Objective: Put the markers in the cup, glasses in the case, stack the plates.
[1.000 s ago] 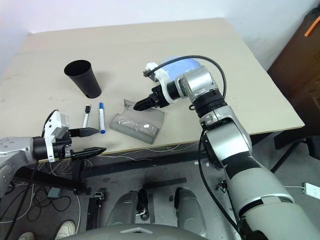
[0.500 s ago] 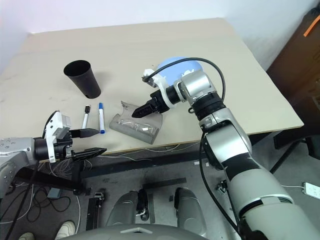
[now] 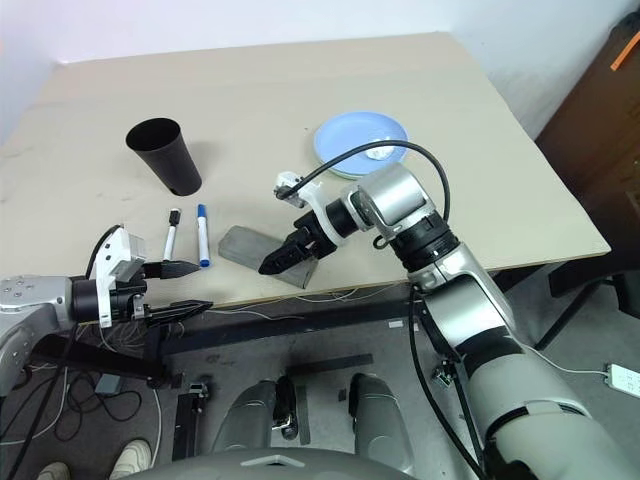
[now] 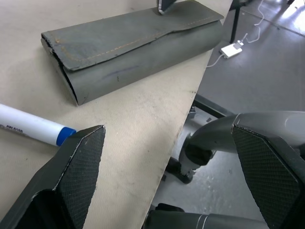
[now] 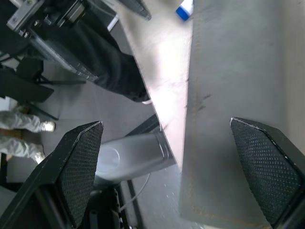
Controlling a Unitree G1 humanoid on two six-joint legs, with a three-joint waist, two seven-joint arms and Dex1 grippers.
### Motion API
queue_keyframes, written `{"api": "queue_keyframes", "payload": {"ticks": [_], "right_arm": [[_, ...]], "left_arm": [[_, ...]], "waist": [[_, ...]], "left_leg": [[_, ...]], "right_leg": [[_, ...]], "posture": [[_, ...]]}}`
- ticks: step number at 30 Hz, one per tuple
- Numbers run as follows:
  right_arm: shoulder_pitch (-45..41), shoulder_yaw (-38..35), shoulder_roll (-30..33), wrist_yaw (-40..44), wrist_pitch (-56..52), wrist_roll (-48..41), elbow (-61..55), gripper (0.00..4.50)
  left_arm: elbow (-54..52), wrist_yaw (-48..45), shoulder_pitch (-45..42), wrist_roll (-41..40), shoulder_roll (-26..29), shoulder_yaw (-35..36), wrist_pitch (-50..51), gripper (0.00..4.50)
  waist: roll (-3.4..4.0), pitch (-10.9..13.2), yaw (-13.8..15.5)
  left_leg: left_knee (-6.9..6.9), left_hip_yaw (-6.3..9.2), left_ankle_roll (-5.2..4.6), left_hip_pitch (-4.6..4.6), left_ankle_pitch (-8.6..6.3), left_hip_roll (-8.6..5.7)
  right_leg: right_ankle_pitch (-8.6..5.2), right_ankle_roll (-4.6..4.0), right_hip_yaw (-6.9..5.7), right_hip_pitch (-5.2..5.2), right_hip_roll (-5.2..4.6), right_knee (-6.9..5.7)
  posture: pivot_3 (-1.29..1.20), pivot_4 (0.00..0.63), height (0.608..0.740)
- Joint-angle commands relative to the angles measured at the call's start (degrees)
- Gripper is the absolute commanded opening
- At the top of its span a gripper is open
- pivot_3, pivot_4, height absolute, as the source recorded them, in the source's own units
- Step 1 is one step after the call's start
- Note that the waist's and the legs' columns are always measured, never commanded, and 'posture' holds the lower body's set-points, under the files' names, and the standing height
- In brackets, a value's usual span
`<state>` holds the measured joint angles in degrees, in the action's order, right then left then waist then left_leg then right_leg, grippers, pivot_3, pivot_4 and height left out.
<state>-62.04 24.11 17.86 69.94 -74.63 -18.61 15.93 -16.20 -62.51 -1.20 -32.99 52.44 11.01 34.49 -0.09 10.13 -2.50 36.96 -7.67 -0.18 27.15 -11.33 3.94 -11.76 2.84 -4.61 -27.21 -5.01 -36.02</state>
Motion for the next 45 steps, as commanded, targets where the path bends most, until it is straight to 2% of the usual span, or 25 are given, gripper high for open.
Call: {"api": "queue_keyframes", "payload": {"ticks": [1,3,5,6,10,14,23,35,45], "right_arm": [[0.9,-0.18,1.0,-1.76,3.08,-1.08,-5.72,4.47],[3.98,-1.36,1.57,-4.49,10.76,0.5,-9.89,4.47],[7.62,-5.65,0.33,-9.07,18.76,1.03,-13.15,4.47],[8.52,-6.65,0.3,-10.64,19.42,0.96,-14.12,4.47],[10.52,-7.2,2.37,-11.62,18.12,-1.09,-18.45,4.47],[9.67,-4.22,3.45,-12.94,12.44,-1.51,-20.3,4.47],[8.79,2.48,2.75,-18.2,17.12,4.97,-14.51,4.47],[5.24,5.52,1.63,-15.77,6.27,2.18,-13.08,4.47],[5.41,13.54,1.36,-19.89,11.05,9.16,-12.19,4.47]], "left_arm": [[-0.3,-0.4,0.51,-0.09,1.06,1.92,-0.53,4.44],[-0.07,-0.14,0.79,-0.14,1.05,2.44,-0.49,4.44],[-0.1,0.15,1.03,-0.29,0.92,2.79,-0.32,4.44],[-0.18,0.15,1.26,-0.34,0.91,2.96,-0.29,4.44],[-0.03,0.08,1.63,-0.52,0.87,3.42,-0.04,4.44],[0.43,0.11,1.29,-0.39,0.78,3.08,-0.05,4.44],[1.49,-0.15,-0.08,0.57,0.47,1.71,-1.48,4.44],[1.33,0.02,0.59,0.92,0.26,1.86,-1.54,4.44],[0.87,0.23,0.39,1.03,-0.15,1.7,-1.27,4.44]], "waist": [[0.0,0.0,0.03],[-0.02,-0.01,0.11],[-0.04,-0.02,0.25],[-0.03,-0.02,0.31],[-0.03,-0.02,0.28],[-0.03,-0.02,0.21],[-0.04,-0.02,0.1],[-0.04,-0.02,0.1],[-0.08,-0.05,0.08]], "left_leg": [[0.02,0.0,0.0,0.0,0.0,0.0],[0.03,0.01,0.0,-0.01,0.0,0.0],[0.03,0.01,0.0,-0.01,0.0,0.0],[0.04,0.01,0.0,0.0,0.0,-0.01],[0.08,0.0,0.0,0.01,0.0,-0.02],[0.08,0.02,0.0,-0.02,0.0,0.0],[0.1,0.01,0.0,-0.01,0.0,-0.01],[0.14,0.01,-0.01,-0.01,0.01,0.0],[0.15,-0.01,-0.01,-0.06,0.01,0.0]], "right_leg": [[0.0,0.0,0.0,0.0,0.01,-0.01],[0.0,0.0,-0.01,0.01,0.02,-0.01],[0.0,0.0,-0.02,0.03,0.02,0.0],[0.0,0.01,-0.03,0.04,0.02,0.01],[0.01,0.02,-0.03,0.04,0.0,-0.01],[0.0,0.0,-0.03,0.04,0.03,-0.03],[0.01,0.0,-0.03,0.05,0.01,-0.02],[0.01,0.0,-0.03,0.05,0.05,-0.06],[0.01,0.0,-0.03,0.11,0.06,-0.07]], "posture": [[0.0,0.15,0.74],[0.0,0.15,0.74],[0.0,0.15,0.74],[0.0,0.15,0.74],[0.0,0.15,0.74],[0.0,0.15,0.74],[0.0,0.15,0.74],[0.0,0.15,0.74],[0.0,0.15,0.74]]}}
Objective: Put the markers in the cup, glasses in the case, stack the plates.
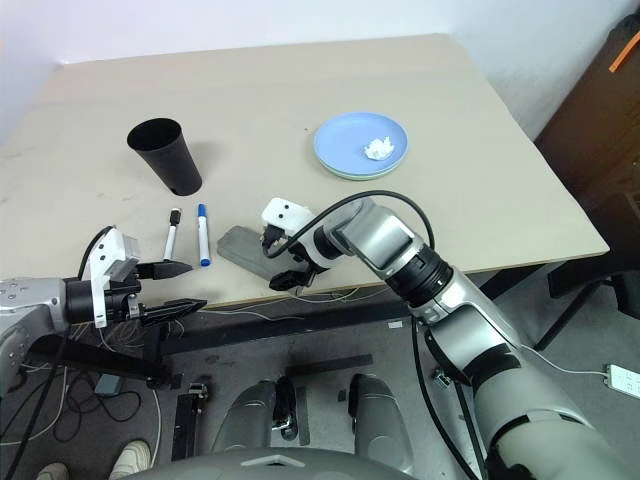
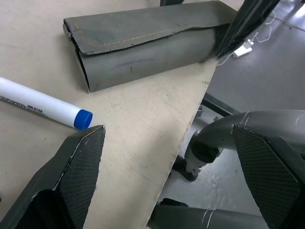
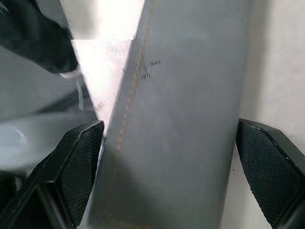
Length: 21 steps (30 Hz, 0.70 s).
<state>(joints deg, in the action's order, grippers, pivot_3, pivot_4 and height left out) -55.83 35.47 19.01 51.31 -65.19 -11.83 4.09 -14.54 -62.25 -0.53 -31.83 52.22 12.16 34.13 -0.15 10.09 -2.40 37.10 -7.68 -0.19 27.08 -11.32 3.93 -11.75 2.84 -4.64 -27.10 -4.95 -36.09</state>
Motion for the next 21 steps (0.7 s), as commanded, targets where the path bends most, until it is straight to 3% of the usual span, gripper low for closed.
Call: {"api": "queue_keyframes", "payload": {"ticks": [1,7,13,17,21], "right_arm": [[-0.83,2.54,0.22,-1.42,1.77,2.8,-0.23,4.47],[-1.33,3.02,0.03,-2.08,2.69,4.48,0.87,4.47],[-1.87,1.19,0.27,-1.62,5.26,4.76,1.65,3.18],[-3.06,-0.88,1.26,-0.3,6.42,3.92,1.46,3.18],[-6.29,-7.46,1.17,0.99,10.24,1.97,7.25,3.18]], "left_arm": [[-0.61,-0.11,-0.38,-0.01,0.14,0.53,-1.01,4.44],[-0.45,-0.16,-0.75,0.02,0.13,0.36,-0.83,4.44],[-0.3,-0.13,-1.11,0.01,-0.05,-0.02,-0.74,4.44],[-0.4,-0.13,-1.09,-0.05,-0.13,-0.01,-0.71,4.44],[-0.25,-0.16,-1.01,-0.05,-0.03,0.23,-0.66,4.44]], "waist": [[-0.02,-0.01,-0.05],[-0.02,-0.01,0.02],[-0.02,-0.01,0.04],[-0.01,-0.01,0.03],[-0.01,-0.01,0.03]], "left_leg": [[0.0,0.0,0.0,-0.05,0.0,0.0],[-0.13,0.02,0.03,-0.61,-0.02,0.19],[-0.2,-0.15,0.04,-0.57,-0.03,0.48],[-0.35,-0.24,0.04,-0.5,-0.02,0.55],[-0.23,-0.32,0.03,0.03,0.0,0.55]], "right_leg": [[0.0,0.0,0.0,0.04,0.0,0.0],[0.06,-0.11,-0.01,0.32,-0.08,0.1],[0.23,-0.27,-0.21,0.24,-0.07,0.31],[0.24,-0.29,-0.29,0.1,-0.04,0.47],[0.26,-0.26,-0.27,-0.12,0.03,0.48]], "posture": [[0.0,0.15,0.74],[0.0,0.15,0.74],[0.0,0.15,0.74],[0.0,0.15,0.74],[0.0,0.15,0.74]]}}
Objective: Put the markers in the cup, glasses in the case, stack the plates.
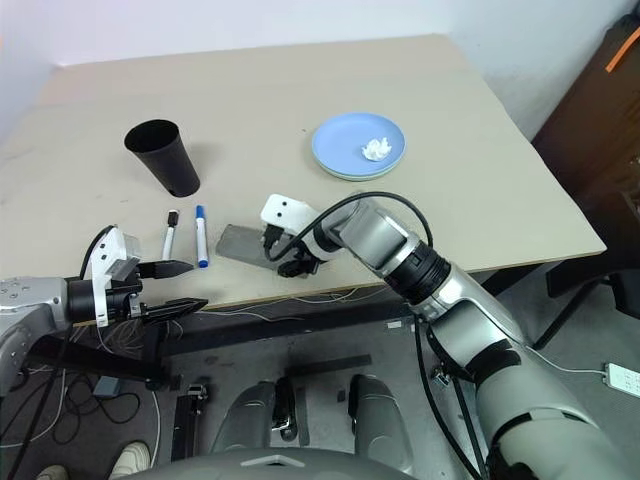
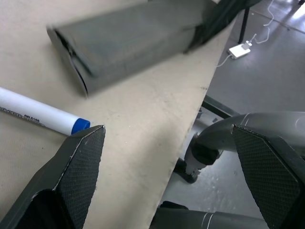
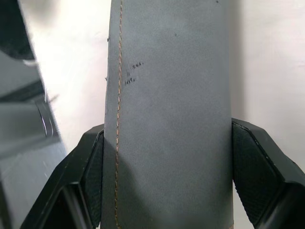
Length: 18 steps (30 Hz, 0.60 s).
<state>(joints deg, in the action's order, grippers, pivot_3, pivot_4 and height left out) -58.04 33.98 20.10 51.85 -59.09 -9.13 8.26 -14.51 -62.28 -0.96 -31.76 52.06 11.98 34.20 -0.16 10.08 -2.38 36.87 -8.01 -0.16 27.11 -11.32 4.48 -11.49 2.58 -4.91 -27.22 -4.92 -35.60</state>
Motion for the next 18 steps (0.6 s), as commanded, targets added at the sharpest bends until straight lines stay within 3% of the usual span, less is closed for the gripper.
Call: {"api": "queue_keyframes", "payload": {"ticks": [1,7,14,18], "right_arm": [[-5.26,-7.09,-0.02,-0.31,6.17,0.01,6.55,3.18],[-11.87,-10.11,-1.71,-4.37,21.0,5.68,33.38,3.18],[-15.4,-12.55,-5.18,-5.02,33.35,9.78,52.3,3.18],[-16.79,-13.77,-5.95,-5.78,37.82,11.88,56.68,4.46]], "left_arm": [[-0.27,-0.11,-0.54,-0.11,0.14,0.45,-0.7,4.44],[-0.49,0.07,-0.27,-0.17,0.12,0.68,-0.48,4.44],[-0.81,0.4,-0.16,-0.31,-0.04,0.89,-0.4,4.44],[-0.99,0.59,0.03,-0.43,-0.02,1.18,-0.21,4.44]], "waist": [[0.0,0.0,-0.03],[0.0,0.0,-0.01],[0.02,0.01,-0.47],[0.04,0.03,-0.28]], "left_leg": [[0.11,-0.02,-0.01,0.16,0.01,-0.03],[0.19,-0.17,0.09,0.06,0.06,0.05],[0.18,-0.25,0.02,-0.02,0.15,0.06],[0.16,-0.23,0.28,-0.38,0.19,0.12]], "right_leg": [[0.01,0.02,0.0,-0.1,0.07,-0.02],[0.05,0.07,-0.02,-0.03,0.27,-0.11],[0.13,0.23,0.06,-0.04,0.31,-0.29],[0.07,0.13,0.06,0.17,0.34,-0.47]], "posture": [[0.0,0.15,0.74],[0.0,0.15,0.74],[0.0,0.15,0.74],[0.0,0.15,0.74]]}}
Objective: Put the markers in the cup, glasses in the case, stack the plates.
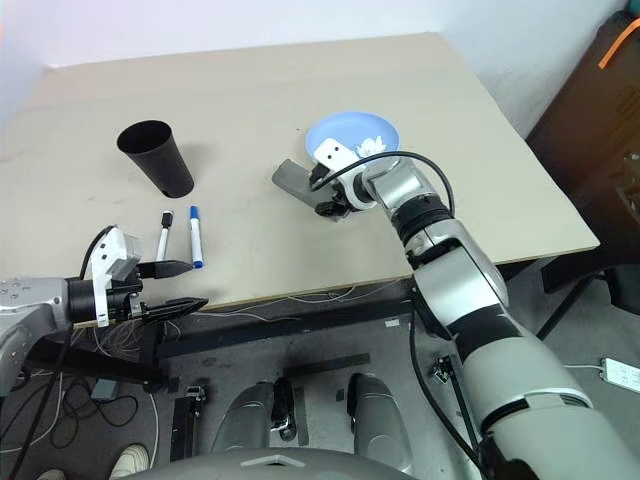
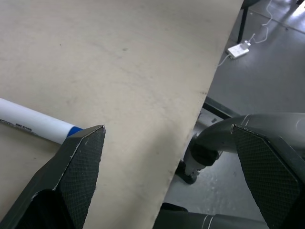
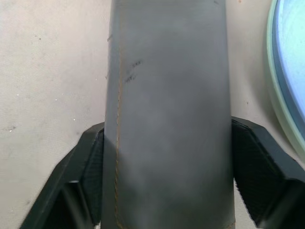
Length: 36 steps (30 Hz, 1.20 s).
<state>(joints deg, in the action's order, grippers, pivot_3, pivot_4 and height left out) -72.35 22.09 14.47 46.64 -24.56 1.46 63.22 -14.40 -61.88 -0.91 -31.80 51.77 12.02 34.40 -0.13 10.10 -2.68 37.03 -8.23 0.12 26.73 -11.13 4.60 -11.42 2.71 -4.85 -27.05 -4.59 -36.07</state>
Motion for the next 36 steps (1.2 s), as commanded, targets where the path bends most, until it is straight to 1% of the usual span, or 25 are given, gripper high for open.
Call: {"api": "queue_keyframes", "payload": {"ticks": [1,4,7,10,14,15,17,18,21,23,25,27,29,32,33,36], "right_arm": [[-2.91,-2.21,-0.31,-0.08,3.88,1.56,1.76,4.49],[-3.75,-2.88,0.13,1.6,4.85,2.32,1.03,4.49],[-5.09,-5.09,1.03,3.26,2.96,1.41,-1.63,4.49],[-6.09,-7.56,2.42,4.62,0.51,0.43,-5.95,4.49],[-4.49,-10.51,4.14,6.96,-3.55,-1.93,-16.37,4.49],[-4.11,-11.39,4.56,6.77,-4.13,-2.46,-18.19,4.49],[-3.73,-12.45,5.46,6.54,-5.46,-2.9,-20.2,4.49],[-3.56,-12.66,5.68,6.47,-6.04,-2.99,-20.89,4.49],[-2.53,-14.11,7.45,8.94,-7.35,-4.75,-24.37,4.49],[-0.98,-14.31,9.58,12.75,-9.26,-6.46,-27.66,4.49],[-0.09,-14.39,12.16,16.14,-14.23,-8.42,-30.57,4.49],[0.86,-14.91,15.05,19.87,-20.02,-11.28,-34.06,4.49],[2.57,-16.03,17.12,21.13,-22.92,-13.71,-38.32,4.49],[6.52,-19.66,18.02,18.48,-23.8,-16.44,-43.76,4.49],[8.79,-21.5,17.61,16.69,-22.58,-17.18,-45.95,4.49],[17.36,-23.22,18.74,17.8,-19.29,-19.87,-55.01,4.49]], "left_arm": [[-1.1,0.34,0.05,-0.44,0.24,1.35,-0.36,4.44],[-1.4,0.99,0.28,-1.23,-0.07,2.73,-0.1,4.44],[-0.94,2.98,-0.35,-1.78,-0.83,4.8,-0.19,4.44],[0.03,8.27,-2.12,-2.09,-2.33,8.28,0.77,4.44],[-2.25,14.92,-1.91,-3.59,-3.81,12.99,5.11,4.44],[-2.45,18.51,-2.42,-2.26,-4.53,13.19,6.18,4.44],[-1.08,26.23,-5.04,-1.26,-5.98,13.33,11.81,4.44],[-0.7,28.35,-5.83,-1.26,-6.37,13.42,13.65,4.44],[-2.25,32.43,-7.26,-0.22,-9.16,13.18,11.81,4.44],[-1.98,36.58,-8.62,0.71,-10.7,12.38,14.06,4.44],[-2.35,39.5,-9.63,0.42,-12.77,12.34,15.51,4.44],[-3.32,40.86,-9.63,0.91,-13.97,10.81,16.01,4.44],[-3.84,41.65,-9.11,2.38,-14.86,9.18,14.64,4.44],[-2.35,44.45,-9.55,5.02,-16.82,8.37,12.55,4.44],[-1.42,45.28,-9.88,6.0,-17.29,8.28,11.74,4.44],[1.76,46.4,-10.85,8.33,-18.32,7.21,9.43,4.44]], "waist": [[0.02,0.02,0.05],[0.03,0.02,0.07],[0.03,0.02,0.09],[0.03,0.02,0.19],[0.02,0.03,0.13],[0.02,0.03,0.14],[0.02,0.03,0.23],[0.0,0.02,0.27],[-0.01,0.02,0.32],[-0.02,0.02,0.41],[-0.03,0.02,0.51],[-0.03,0.02,0.57],[-0.03,0.02,0.55],[-0.04,0.02,0.38],[-0.06,0.01,0.3],[-0.07,0.0,0.53]], "left_leg": [[0.0,0.0,0.03,-0.06,0.02,0.01],[0.0,0.15,0.04,-0.18,0.01,0.06],[0.0,0.2,0.04,-0.2,0.01,0.07],[-0.01,0.21,0.04,-0.17,0.01,0.09],[-0.03,0.21,0.03,-0.15,0.01,0.08],[-0.05,0.2,0.03,-0.16,0.01,0.08],[-0.08,0.21,0.03,-0.19,0.01,0.07],[-0.07,0.23,0.03,-0.2,0.02,0.07],[0.0,0.27,0.05,-0.24,0.02,0.07],[0.03,0.26,0.05,-0.24,0.02,0.04],[0.04,0.27,0.04,-0.23,0.02,0.01],[0.03,0.28,0.04,-0.23,0.02,0.01],[0.01,0.3,0.04,-0.23,0.02,0.01],[-0.02,0.3,0.05,-0.26,0.02,0.02],[-0.01,0.3,0.05,-0.26,0.02,0.03],[0.0,0.35,0.05,-0.31,0.02,0.04]], "right_leg": [[-0.04,-0.1,0.0,0.06,0.0,0.0],[0.0,-0.23,0.01,0.17,-0.03,0.01],[0.01,-0.25,0.01,0.18,-0.03,0.01],[0.01,-0.25,0.01,0.16,-0.01,0.01],[0.0,-0.21,0.01,0.17,-0.01,0.05],[0.0,-0.2,0.02,0.17,-0.01,0.05],[-0.01,-0.18,0.02,0.19,0.0,0.05],[-0.01,-0.18,0.0,0.22,0.01,0.02],[-0.01,-0.19,-0.02,0.3,0.03,0.01],[-0.01,-0.2,-0.02,0.34,-0.02,0.04],[-0.01,-0.2,-0.02,0.36,-0.04,0.07],[-0.01,-0.2,-0.02,0.35,-0.05,0.06],[0.0,-0.19,-0.02,0.33,-0.03,0.06],[0.0,-0.19,-0.02,0.33,0.01,0.05],[0.0,-0.19,-0.02,0.32,0.02,0.04],[0.0,-0.19,-0.05,0.38,0.03,0.04]], "posture": [[0.0,0.15,0.74],[0.0,0.15,0.74],[0.0,0.15,0.74],[0.0,0.15,0.74],[0.0,0.15,0.74],[0.0,0.15,0.74],[0.0,0.15,0.74],[0.0,0.15,0.74],[0.0,0.15,0.74],[0.0,0.15,0.74],[0.0,0.15,0.74],[0.0,0.15,0.74],[0.0,0.15,0.74],[0.0,0.15,0.74],[0.0,0.15,0.74],[0.0,0.15,0.74]]}}
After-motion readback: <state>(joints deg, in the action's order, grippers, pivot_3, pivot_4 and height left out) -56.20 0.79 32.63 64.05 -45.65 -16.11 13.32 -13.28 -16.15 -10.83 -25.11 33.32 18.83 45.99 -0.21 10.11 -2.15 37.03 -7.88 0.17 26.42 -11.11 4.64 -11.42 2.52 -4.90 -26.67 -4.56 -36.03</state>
